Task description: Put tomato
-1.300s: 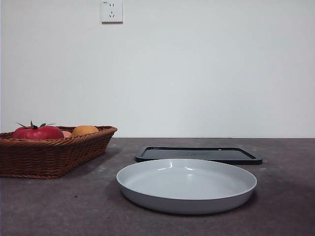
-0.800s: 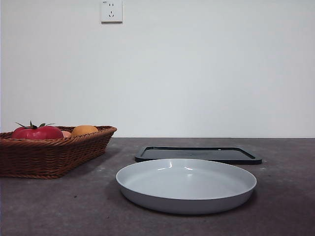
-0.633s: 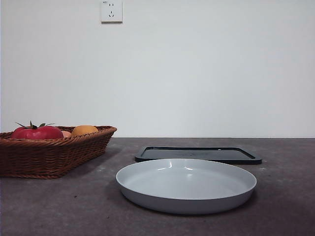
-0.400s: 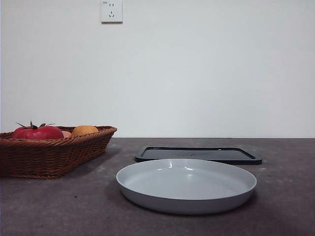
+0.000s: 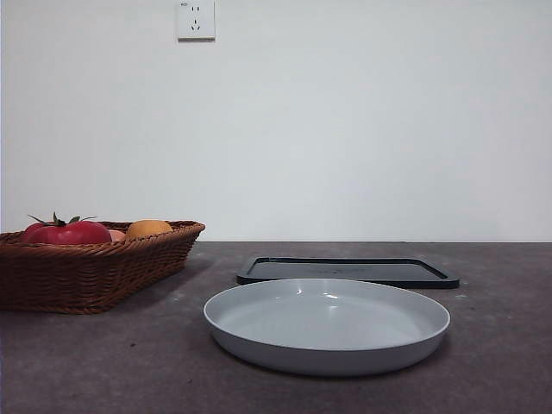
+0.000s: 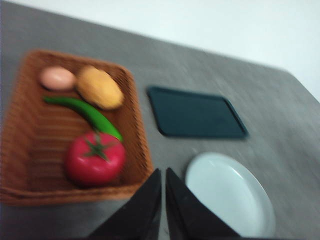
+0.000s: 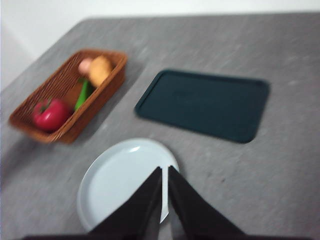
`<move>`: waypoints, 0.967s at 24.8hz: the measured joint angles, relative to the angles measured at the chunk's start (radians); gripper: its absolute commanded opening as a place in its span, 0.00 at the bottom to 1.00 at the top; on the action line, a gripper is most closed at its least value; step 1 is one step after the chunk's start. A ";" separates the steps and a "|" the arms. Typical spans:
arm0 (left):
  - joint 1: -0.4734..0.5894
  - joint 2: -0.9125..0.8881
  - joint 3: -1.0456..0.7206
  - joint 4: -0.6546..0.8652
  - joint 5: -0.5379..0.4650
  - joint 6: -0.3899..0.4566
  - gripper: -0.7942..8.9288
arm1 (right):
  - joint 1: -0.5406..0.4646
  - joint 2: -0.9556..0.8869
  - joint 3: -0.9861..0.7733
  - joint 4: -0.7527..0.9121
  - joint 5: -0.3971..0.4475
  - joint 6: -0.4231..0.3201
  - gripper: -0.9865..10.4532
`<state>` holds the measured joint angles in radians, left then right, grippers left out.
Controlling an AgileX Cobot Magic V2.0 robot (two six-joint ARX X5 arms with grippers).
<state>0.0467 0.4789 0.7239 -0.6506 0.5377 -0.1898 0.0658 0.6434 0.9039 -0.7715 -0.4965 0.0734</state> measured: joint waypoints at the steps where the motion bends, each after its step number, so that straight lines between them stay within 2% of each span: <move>1: -0.008 0.022 0.015 -0.018 0.022 0.011 0.09 | 0.010 0.025 0.023 -0.024 -0.002 -0.016 0.09; 5: -0.040 0.098 0.085 -0.122 0.045 0.055 0.09 | 0.066 0.095 0.074 -0.098 -0.002 -0.056 0.09; 12: -0.114 0.163 0.184 -0.321 0.064 0.166 0.09 | 0.270 0.127 0.094 -0.203 -0.005 -0.103 0.09; 18: -0.117 0.163 0.184 -0.356 0.063 0.203 0.10 | 0.303 0.127 0.094 -0.208 -0.005 -0.104 0.09; 20: -0.117 0.163 0.184 -0.356 0.063 0.204 0.14 | 0.303 0.127 0.094 -0.208 -0.005 -0.104 0.09; 22: -0.117 0.163 0.184 -0.356 0.063 0.204 0.23 | 0.304 0.127 0.094 -0.208 -0.005 -0.104 0.11; 24: -0.117 0.163 0.184 -0.356 0.063 0.204 0.39 | 0.305 0.127 0.094 -0.208 -0.005 -0.104 0.21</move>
<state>-0.0700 0.6422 0.9081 -1.0069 0.6003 0.0143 0.3706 0.7700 0.9981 -0.9794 -0.5018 -0.0307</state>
